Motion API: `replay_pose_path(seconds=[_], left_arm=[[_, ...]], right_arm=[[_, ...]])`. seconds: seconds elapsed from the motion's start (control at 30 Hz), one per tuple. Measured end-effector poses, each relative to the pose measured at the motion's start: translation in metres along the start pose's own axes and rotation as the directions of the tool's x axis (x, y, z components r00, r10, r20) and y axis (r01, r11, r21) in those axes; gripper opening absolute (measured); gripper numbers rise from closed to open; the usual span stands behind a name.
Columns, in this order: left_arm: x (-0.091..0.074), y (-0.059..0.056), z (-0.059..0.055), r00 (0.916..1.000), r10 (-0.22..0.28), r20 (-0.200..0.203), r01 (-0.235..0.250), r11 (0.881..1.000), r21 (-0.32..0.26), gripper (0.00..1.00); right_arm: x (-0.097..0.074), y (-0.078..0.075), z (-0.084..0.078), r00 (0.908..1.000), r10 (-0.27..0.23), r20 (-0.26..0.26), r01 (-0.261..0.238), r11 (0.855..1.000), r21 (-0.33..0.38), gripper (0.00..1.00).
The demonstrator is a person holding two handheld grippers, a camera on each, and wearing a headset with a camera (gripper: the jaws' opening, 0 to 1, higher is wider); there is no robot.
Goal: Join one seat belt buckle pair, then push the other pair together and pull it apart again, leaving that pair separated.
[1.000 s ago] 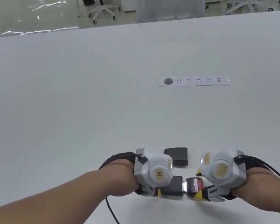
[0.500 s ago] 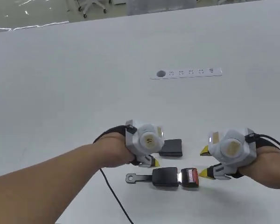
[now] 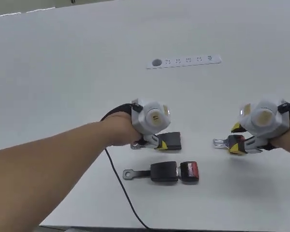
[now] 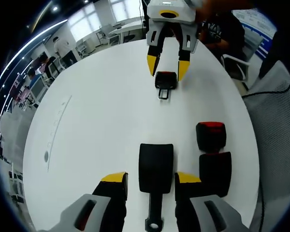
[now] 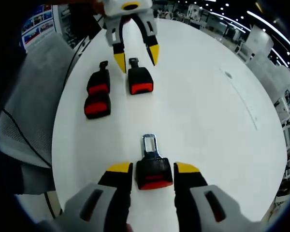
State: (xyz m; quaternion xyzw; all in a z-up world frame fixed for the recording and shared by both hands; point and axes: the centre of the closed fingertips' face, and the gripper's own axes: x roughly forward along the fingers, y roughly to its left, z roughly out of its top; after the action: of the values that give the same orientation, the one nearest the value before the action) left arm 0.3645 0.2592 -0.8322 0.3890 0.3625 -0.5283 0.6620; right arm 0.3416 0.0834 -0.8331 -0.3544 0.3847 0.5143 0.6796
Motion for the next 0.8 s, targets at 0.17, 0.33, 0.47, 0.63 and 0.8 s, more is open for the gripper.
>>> replay_pose_path(seconds=[0.17, 0.33, 0.47, 0.63, 0.8], left_arm=[[0.007, -0.005, -0.004, 0.9990, -0.044, -0.014, 0.044, 0.999, 0.023, 0.37], [0.013, -0.009, -0.012, 0.9974, -0.064, -0.034, 0.065, 0.998, 0.028, 0.36], [0.016, -0.006, -0.012, 0.9971, -0.064, -0.040, 0.065, 0.998, 0.010, 0.32], [0.017, -0.008, -0.014, 0.9963, -0.067, -0.052, 0.072, 0.994, 0.087, 0.31], [0.020, -0.008, -0.016, 0.9945, -0.058, -0.087, 0.071, 0.984, 0.161, 0.31]], right_arm=[[0.000, -0.001, -0.010, 0.9997, 0.020, -0.016, -0.020, 1.000, -0.005, 0.36], [0.008, 0.003, -0.023, 0.9976, 0.051, -0.048, -0.052, 0.999, -0.013, 0.35], [0.011, 0.003, -0.023, 0.9986, 0.042, -0.033, -0.042, 0.999, -0.010, 0.34], [0.013, 0.001, -0.021, 0.9981, 0.055, -0.029, -0.055, 0.998, -0.013, 0.33], [0.014, 0.000, -0.021, 0.9966, 0.071, -0.042, -0.073, 0.997, -0.034, 0.33]])
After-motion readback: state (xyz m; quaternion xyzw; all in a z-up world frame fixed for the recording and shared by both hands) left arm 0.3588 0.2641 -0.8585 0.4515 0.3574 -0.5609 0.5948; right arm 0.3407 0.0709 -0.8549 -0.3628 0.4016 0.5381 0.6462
